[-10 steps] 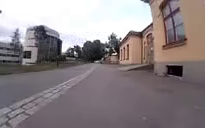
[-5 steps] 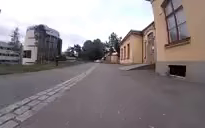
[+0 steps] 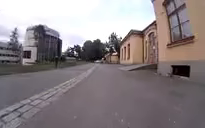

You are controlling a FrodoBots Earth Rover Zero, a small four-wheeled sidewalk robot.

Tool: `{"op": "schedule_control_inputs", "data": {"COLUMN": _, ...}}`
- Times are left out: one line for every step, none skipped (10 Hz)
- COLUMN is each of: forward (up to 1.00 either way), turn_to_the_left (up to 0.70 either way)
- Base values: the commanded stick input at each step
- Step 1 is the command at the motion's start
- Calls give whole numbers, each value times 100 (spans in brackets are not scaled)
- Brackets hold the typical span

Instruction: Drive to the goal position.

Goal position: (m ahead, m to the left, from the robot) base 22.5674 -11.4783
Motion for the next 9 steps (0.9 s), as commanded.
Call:
{"op": "schedule_control_inputs", "data": {"forward": 45, "turn_to_the_left": 0}}
{"op": "schedule_control_inputs", "data": {"forward": 45, "turn_to_the_left": 0}}
{"op": "schedule_control_inputs", "data": {"forward": 45, "turn_to_the_left": 0}}
{"op": "schedule_control_inputs", "data": {"forward": 45, "turn_to_the_left": 0}}
{"op": "schedule_control_inputs", "data": {"forward": 45, "turn_to_the_left": 0}}
{"op": "schedule_control_inputs", "data": {"forward": 45, "turn_to_the_left": 0}}
{"op": "schedule_control_inputs", "data": {"forward": 45, "turn_to_the_left": 0}}
{"op": "schedule_control_inputs", "data": {"forward": 45, "turn_to_the_left": 0}}
{"op": "schedule_control_inputs", "data": {"forward": 45, "turn_to_the_left": 0}}
